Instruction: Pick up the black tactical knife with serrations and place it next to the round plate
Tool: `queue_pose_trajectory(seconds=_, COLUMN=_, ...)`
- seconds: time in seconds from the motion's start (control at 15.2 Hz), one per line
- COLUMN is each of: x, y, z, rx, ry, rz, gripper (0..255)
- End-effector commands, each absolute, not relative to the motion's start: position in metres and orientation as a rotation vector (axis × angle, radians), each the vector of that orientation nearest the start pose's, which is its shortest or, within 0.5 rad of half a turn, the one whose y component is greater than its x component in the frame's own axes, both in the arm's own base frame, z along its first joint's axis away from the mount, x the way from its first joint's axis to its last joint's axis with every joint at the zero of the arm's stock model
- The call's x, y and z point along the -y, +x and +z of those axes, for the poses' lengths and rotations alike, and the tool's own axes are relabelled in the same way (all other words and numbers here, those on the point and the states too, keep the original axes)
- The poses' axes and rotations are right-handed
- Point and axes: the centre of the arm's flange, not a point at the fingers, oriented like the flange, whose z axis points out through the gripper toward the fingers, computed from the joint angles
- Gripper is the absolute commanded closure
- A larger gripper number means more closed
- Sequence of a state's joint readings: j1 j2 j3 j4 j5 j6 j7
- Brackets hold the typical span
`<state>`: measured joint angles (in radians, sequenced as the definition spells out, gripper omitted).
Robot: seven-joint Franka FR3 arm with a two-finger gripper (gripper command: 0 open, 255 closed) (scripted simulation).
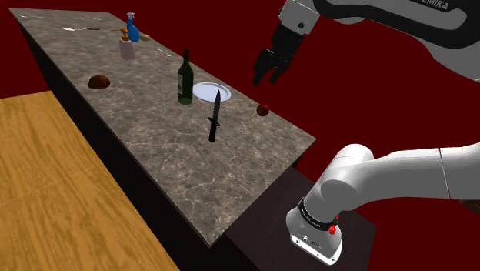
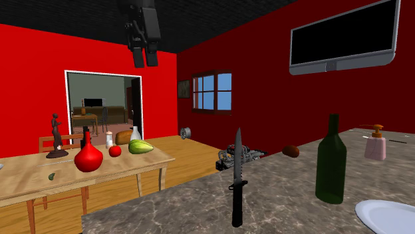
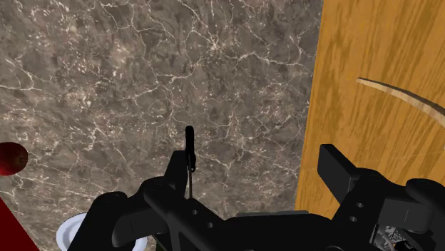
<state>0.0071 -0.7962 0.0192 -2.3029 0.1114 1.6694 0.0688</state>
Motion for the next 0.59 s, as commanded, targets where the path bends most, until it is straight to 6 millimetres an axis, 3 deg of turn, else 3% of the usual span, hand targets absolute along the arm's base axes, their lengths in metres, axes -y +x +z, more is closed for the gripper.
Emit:
queue_pose_trajectory(seconds=0.0, x=-0.021, y=0.314, z=0.629, rx=-0.074, ry=-3.026, rz=-0.24, gripper=0)
queue_pose_trajectory(seconds=0.53, x=0.004, y=0.361, z=0.539, rx=-0.127, ry=-2.994, rz=-0.302, gripper=0)
